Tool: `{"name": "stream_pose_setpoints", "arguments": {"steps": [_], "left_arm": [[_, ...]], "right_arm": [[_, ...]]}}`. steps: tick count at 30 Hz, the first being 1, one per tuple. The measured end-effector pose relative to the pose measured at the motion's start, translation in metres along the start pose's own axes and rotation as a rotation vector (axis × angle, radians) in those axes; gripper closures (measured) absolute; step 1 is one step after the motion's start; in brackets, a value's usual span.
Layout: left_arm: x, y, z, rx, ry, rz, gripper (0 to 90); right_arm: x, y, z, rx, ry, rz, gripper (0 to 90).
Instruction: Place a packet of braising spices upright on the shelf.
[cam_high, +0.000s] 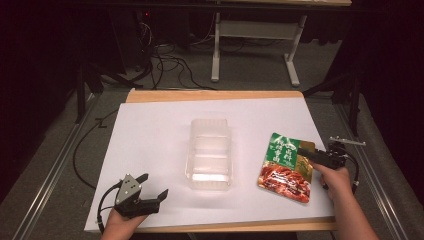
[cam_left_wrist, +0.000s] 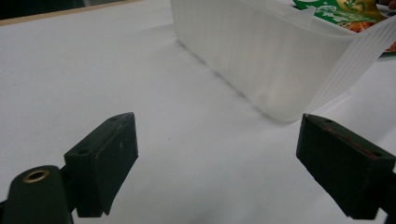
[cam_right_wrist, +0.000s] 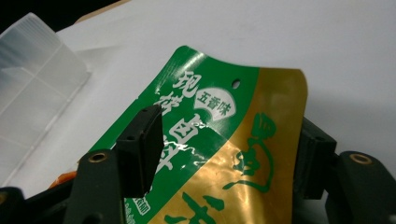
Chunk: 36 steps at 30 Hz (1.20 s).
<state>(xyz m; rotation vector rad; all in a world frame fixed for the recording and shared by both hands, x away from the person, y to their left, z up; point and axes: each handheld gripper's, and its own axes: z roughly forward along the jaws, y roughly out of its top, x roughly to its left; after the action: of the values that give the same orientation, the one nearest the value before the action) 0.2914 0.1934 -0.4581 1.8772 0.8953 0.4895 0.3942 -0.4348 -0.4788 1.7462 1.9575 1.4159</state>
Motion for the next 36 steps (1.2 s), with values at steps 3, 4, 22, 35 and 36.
{"name": "stream_pose_setpoints", "arguments": {"steps": [3,4,22,35,36], "left_arm": [[0.0,0.0,0.0,0.005,-0.001,0.006,13.3],[0.0,0.0,0.0,0.003,-0.003,0.006,13.4],[0.001,-0.001,-0.001,-0.002,-0.008,-0.001,13.8],[-0.002,0.003,-0.003,-0.017,-0.021,0.028,13.8],[-0.001,0.003,-0.003,-0.016,-0.022,0.025,13.9]], "right_arm": [[0.003,-0.001,0.002,0.041,0.021,-0.036,45.2],[0.005,-0.001,0.004,0.053,0.027,-0.055,46.4],[0.009,-0.003,0.002,0.032,-0.026,-0.104,88.8],[0.026,-0.013,-0.033,-0.077,-0.055,-0.13,90.0],[0.029,-0.013,-0.036,-0.087,-0.056,-0.131,90.0]]}}
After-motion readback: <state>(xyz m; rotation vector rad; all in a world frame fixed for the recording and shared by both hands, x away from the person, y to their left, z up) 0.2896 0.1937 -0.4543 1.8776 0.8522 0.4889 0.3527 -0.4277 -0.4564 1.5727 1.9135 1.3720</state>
